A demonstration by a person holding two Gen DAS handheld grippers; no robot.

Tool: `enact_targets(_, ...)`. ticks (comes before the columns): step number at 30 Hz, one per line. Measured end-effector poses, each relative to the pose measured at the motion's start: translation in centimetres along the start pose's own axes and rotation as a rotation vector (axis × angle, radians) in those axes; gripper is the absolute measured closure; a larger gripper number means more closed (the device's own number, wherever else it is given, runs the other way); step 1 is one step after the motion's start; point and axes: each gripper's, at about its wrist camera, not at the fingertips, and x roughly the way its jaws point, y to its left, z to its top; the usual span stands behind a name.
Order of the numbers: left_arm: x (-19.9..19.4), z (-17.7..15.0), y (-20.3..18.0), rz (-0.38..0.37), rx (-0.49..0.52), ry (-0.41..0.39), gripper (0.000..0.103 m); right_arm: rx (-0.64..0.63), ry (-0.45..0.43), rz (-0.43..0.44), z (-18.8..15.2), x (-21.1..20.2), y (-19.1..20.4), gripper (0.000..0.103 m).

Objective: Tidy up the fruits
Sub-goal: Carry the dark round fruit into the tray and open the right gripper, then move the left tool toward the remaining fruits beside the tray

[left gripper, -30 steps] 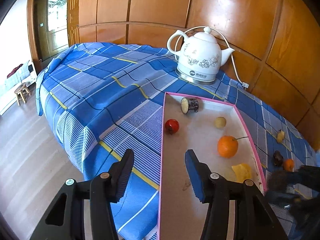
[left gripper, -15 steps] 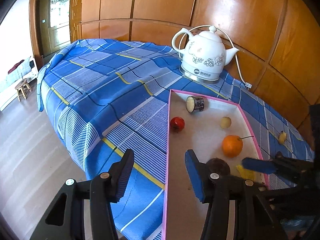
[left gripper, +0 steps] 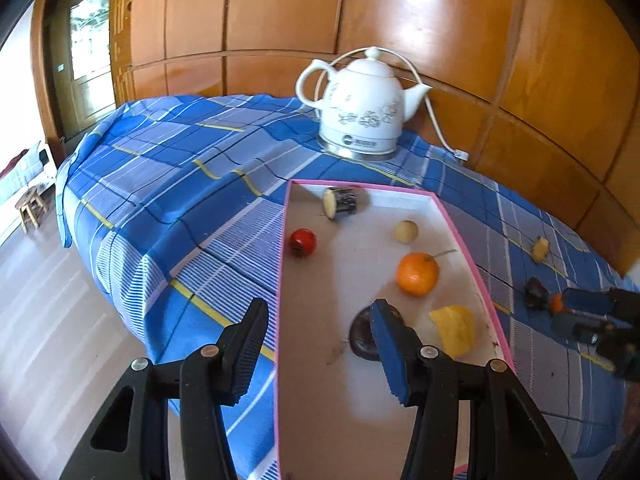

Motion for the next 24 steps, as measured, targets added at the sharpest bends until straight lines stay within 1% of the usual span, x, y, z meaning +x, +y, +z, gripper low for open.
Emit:
enact_targets(5,-0.3,-0.4,-1.5,-0.013,0.044,0.0,0.049,0.024,-0.007,-0.077,-1.2,-2.0,-3.0,0.045)
enact_targets(14,-0.5,-0.7,-3.4,-0.034,0.093,0.006,0.049,0.088,-0.021,-0.208,-2.7,-5.3,-8.5,0.045)
enact_targets(22,-0.5,-1.0,-5.0,-0.051,0.135,0.016,0.049,0.168,-0.025,-0.312,-4.4,-6.7,-13.4,0.045)
enact_targets(24,-0.5,-1.1,-5.3,-0.053,0.145,0.017,0.049,0.197,-0.025,-0.352,-5.0,-6.8,-14.9,0.045)
